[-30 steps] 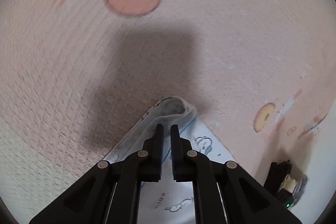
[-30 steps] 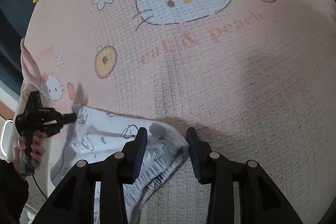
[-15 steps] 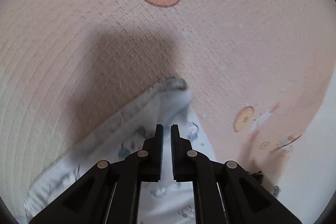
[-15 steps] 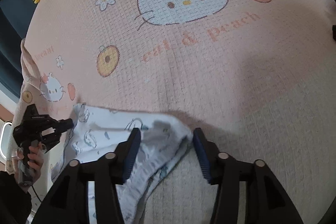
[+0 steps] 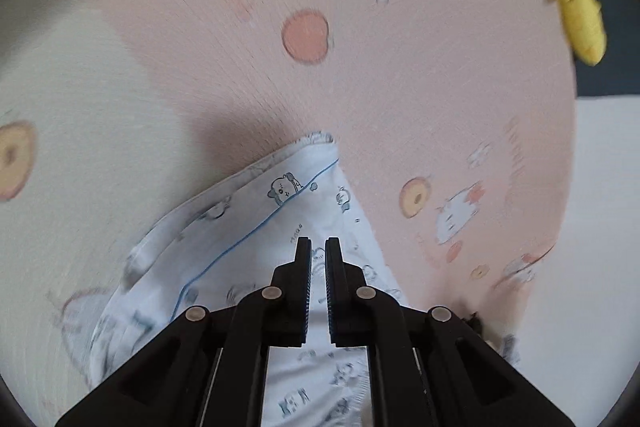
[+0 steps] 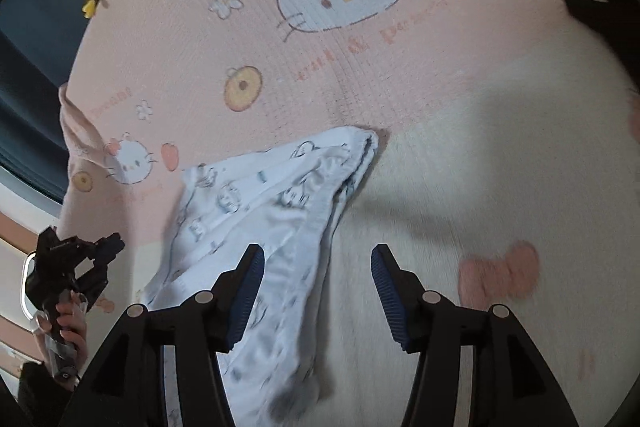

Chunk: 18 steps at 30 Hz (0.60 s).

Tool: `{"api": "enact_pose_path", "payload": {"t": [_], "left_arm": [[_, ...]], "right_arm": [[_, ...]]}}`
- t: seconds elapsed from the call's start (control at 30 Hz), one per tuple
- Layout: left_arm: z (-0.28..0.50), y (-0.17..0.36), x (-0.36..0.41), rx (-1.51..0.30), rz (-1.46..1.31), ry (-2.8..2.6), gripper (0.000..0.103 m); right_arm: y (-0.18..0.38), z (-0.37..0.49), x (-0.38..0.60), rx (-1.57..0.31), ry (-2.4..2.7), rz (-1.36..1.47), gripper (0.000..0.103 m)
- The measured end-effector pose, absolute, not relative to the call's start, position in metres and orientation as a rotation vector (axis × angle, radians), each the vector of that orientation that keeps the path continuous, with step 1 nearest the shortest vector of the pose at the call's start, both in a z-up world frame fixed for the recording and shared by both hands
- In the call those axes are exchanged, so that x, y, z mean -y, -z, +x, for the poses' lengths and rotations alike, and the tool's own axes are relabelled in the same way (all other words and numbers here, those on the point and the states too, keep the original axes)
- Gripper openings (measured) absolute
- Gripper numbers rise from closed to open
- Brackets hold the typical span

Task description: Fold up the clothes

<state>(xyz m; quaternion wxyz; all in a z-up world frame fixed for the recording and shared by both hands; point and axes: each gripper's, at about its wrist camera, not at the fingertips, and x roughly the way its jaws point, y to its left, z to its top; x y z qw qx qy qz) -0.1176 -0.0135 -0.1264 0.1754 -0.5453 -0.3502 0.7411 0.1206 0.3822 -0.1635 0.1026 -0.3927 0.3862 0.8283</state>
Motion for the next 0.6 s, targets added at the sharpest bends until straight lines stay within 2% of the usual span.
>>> {"api": "enact_pose_path", "payload": {"t": [0.13, 0.23, 0.3, 0.33, 0.5, 0.6], "left_arm": [[-0.084, 0.113, 0.026, 1.094, -1.52, -2.092, 0.005], [-0.06, 0.1, 0.027, 1.099, -1.499, -2.095, 0.005], [-0.047, 0.087, 0.026, 1.047, -1.476, -2.129, 0.005], [-0.042, 0.082, 0.025, 1.015, -1.47, -2.142, 0.005], [-0.023, 0.068, 0.009, 0.82, -1.455, -2.175, 0.005], [-0.011, 0.067, -0.003, 0.671, -1.463, -2.193, 0.005]], "right_arm": [[0.13, 0.142, -0.364, -1.123, -2.464, -1.165, 0.055], [0.098, 0.161, -0.35, -1.098, -2.523, -1.117, 0.055], [0.08, 0.173, -0.344, -1.123, -2.559, -1.065, 0.061], [0.073, 0.177, -0.342, -1.132, -2.57, -1.058, 0.068], [0.046, 0.192, -0.326, -1.045, -2.637, -1.042, 0.068], [0.05, 0.199, -0.325, -1.058, -2.601, -1.038, 0.069]]}}
